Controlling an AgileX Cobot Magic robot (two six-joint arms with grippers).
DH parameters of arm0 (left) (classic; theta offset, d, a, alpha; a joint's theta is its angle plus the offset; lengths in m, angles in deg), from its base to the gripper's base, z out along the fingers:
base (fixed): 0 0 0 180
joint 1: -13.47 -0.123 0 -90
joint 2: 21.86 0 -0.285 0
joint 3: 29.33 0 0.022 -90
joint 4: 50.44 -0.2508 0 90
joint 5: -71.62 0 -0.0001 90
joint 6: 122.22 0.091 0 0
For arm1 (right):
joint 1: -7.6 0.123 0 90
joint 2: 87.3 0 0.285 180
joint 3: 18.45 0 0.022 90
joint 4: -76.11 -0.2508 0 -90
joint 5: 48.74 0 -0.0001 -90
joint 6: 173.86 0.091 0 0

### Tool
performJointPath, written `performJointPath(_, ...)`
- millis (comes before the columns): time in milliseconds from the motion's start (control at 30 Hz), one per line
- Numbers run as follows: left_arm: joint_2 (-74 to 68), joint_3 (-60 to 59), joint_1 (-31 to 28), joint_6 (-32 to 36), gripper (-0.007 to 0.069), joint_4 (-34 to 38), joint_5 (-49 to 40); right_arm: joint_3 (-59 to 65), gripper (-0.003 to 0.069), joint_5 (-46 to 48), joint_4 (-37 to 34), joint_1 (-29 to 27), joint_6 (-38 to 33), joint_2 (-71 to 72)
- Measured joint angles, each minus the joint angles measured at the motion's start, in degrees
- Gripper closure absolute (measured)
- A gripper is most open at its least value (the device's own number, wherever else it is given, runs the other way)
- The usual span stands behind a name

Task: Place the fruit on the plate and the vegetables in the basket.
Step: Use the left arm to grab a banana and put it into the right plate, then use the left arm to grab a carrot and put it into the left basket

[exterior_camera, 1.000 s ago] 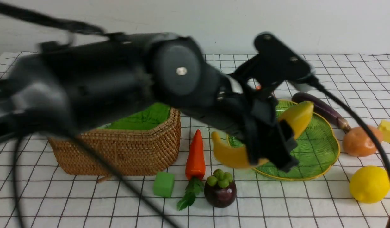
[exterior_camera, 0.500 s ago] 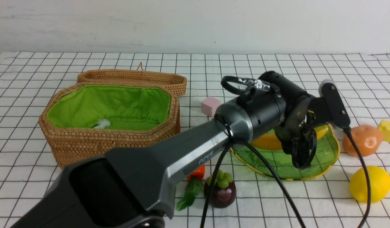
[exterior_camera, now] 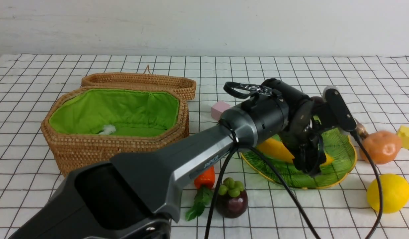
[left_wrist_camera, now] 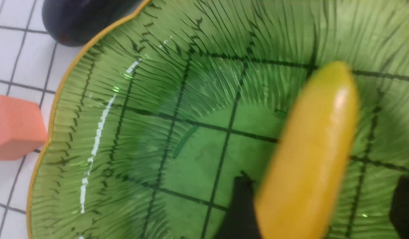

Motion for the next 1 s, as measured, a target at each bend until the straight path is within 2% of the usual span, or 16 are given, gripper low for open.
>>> performJointPath(100, 2.86, 0.0, 0.0, -0.1, -0.0037, 2.24, -3.46, 0.0, 0.0531, 0.0, 0.0, 0.0, 0.0, 0.0)
performJointPath(233, 7.78, 0.0, 0.0, -3.0, -0.0015, 4.53, -10.17, 0.0, 0.0529, 0.0, 0.0, 0.0, 0.0, 0.0)
performJointPath(300, 14.03, 0.0, 0.0, -11.63, 0.0081, 5.58, -17.41, 0.0, 0.0527, 0.0, 0.0, 0.0, 0.0, 0.0)
performJointPath(333, 14.53, 0.0, 0.0, -13.17, 0.0104, 5.58, -18.56, 0.0, 0.0526, 0.0, 0.0, 0.0, 0.0, 0.0)
performJointPath(367, 18.19, -0.27, 0.0, -18.95, 0.0194, 5.35, -21.84, 0.0, 0.0525, 0.0, -0.23, 0.0, 0.0, 0.0)
performJointPath(400, 19.34, -0.67, 0.0, -20.61, 0.0224, 5.19, -22.5, 0.0, 0.0524, 0.0, -0.29, 0.0, 0.0, 0.0)
performJointPath(467, 27.28, -3.61, 0.0, -29.3, 0.0449, 3.85, -24.62, 0.0, 0.0521, 0.0, -1.24, 0.0, 0.0, 0.0)
performJointPath(500, 29.65, -4.8, 0.0, -30.64, 0.0503, 3.52, -24.82, 0.0, 0.0519, 0.0, -1.44, 0.0, 0.0, 0.0)
performJointPath(533, 32.97, -6.91, 0.0, -33.38, 0.0595, 3.11, -25.01, 0.0, 0.0518, 0.0, -1.55, 0.0, 0.0, 0.0)
performJointPath(567, 35.1, -9.05, 0.0, -35.1, 0.0625, 2.8, -25.01, 0.0, 0.0517, 0.0, -1.83, 0.0, -0.02, 0.0)
performJointPath(700, 42.48, -19.43, 0.0, -42.43, 0.0638, 2.03, -25.01, 0.0, 0.0512, 0.0, -2.51, 0.0, -0.02, 0.0)
performJointPath(800, 43.57, -26.83, 0.0, -45.2, 0.0638, 1.6, -25.01, 0.0, 0.0512, 0.0, -3.23, 0.0, -0.02, 0.11)
performJointPath(900, 41.23, -32.93, 0.0, -46.3, 0.0633, 0.48, -25.01, 0.0, 0.051, 0.0, -4.34, 0.0, -1.0, 0.92)
performJointPath(1000, 35.69, -34.97, 0.0, -46.75, 0.058, -3.92, -24.82, 0.0, 0.051, 0.0, -7.21, 0.0, -3.12, 3.45)
